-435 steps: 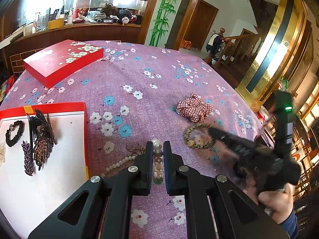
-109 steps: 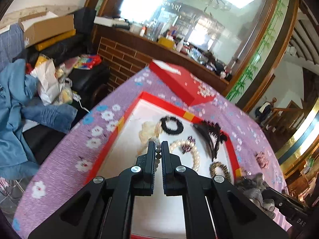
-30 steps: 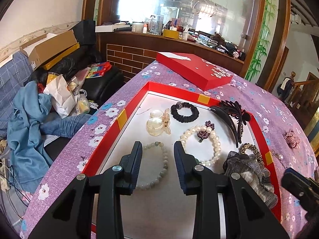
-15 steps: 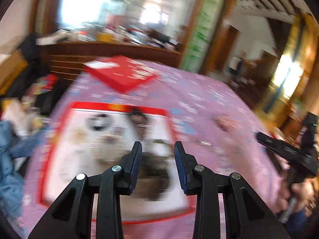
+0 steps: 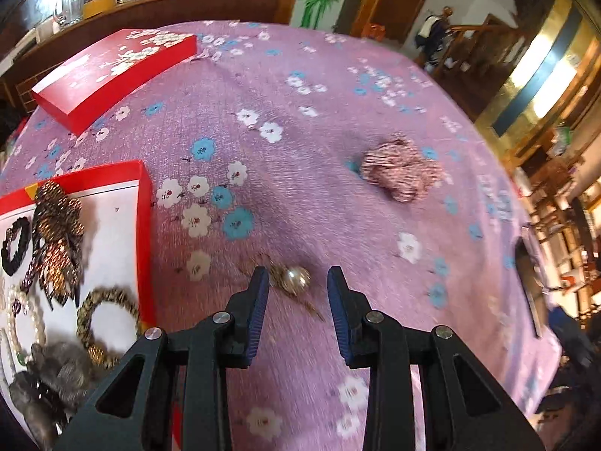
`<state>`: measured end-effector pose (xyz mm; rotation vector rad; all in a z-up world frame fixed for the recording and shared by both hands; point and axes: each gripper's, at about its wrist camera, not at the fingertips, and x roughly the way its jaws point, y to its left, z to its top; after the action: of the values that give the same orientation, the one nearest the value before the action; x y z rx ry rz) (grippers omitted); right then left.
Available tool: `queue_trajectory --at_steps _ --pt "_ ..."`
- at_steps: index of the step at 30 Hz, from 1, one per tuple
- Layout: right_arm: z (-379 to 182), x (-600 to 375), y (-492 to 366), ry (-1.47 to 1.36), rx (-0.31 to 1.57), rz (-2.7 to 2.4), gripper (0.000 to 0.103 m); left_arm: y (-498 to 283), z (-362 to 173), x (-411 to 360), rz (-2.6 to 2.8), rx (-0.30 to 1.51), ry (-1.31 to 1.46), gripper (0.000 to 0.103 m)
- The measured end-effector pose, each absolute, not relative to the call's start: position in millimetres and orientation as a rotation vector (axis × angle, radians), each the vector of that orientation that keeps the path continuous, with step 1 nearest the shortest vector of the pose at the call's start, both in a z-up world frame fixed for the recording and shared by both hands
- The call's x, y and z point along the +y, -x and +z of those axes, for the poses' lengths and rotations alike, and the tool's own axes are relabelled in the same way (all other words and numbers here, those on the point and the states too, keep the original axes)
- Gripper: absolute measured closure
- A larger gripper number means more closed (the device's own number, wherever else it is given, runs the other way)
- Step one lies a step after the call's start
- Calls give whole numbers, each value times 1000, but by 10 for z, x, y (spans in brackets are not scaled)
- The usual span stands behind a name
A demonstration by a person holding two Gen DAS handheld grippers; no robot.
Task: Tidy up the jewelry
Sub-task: 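Grasp the small gold round pendant on the tablecloth with the left tool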
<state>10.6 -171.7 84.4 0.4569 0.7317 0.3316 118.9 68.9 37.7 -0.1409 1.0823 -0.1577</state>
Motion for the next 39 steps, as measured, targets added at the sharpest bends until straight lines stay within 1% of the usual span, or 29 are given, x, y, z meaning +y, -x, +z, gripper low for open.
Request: queue_trajectory --at_steps 4,7,8,9,12,15,16,17,18,19,23,27,30,37,38,39 --pt "832 -1839 -106 -475 726 327 71 -1297 203 596 -128 1116 108 72" --pt "829 -1886 -121 -484 724 323 71 -1312 169 585 -111 1100 89 73" --pt "824 -1886 -123 -483 724 323 71 -1306 163 581 -102 1089 84 76" --pt "826 -1887 -139 -481 726 322 71 -1302 160 571 -98 1084 77 82" --pt "854 -1863 -231 -475 734 318 71 -1264 157 573 -93 1061 85 84" --pt "891 -1837 -367 -462 752 306 71 -1222 209 623 -111 1028 118 89" --pt "905 -1825 -427 -460 762 307 70 -1207 250 654 -124 1014 138 97" --pt "918 -1807 -505 -456 774 308 65 -1187 304 700 -138 998 163 103" --pt "919 -1796 -579 -454 785 303 60 -1172 346 735 -151 982 185 103" --pt "908 -1780 -679 -453 802 295 59 -1158 389 771 -163 962 208 103" --pt "810 -1715 -1071 -459 875 264 59 -1136 426 885 -191 928 260 103" --pt "648 -1648 -1381 -486 947 235 59 -1203 337 946 -183 962 257 103" --pt "604 -1611 -1451 -522 938 235 58 -1193 296 919 -216 1003 246 102" --pt "521 -1486 -1456 -516 923 248 58 -1155 178 618 -256 1037 103 102" --pt "517 -1478 -1458 -512 924 249 58 -1144 186 586 -254 1029 86 94" --pt "514 -1483 -1451 -511 923 251 58 -1133 184 567 -256 1027 75 84"
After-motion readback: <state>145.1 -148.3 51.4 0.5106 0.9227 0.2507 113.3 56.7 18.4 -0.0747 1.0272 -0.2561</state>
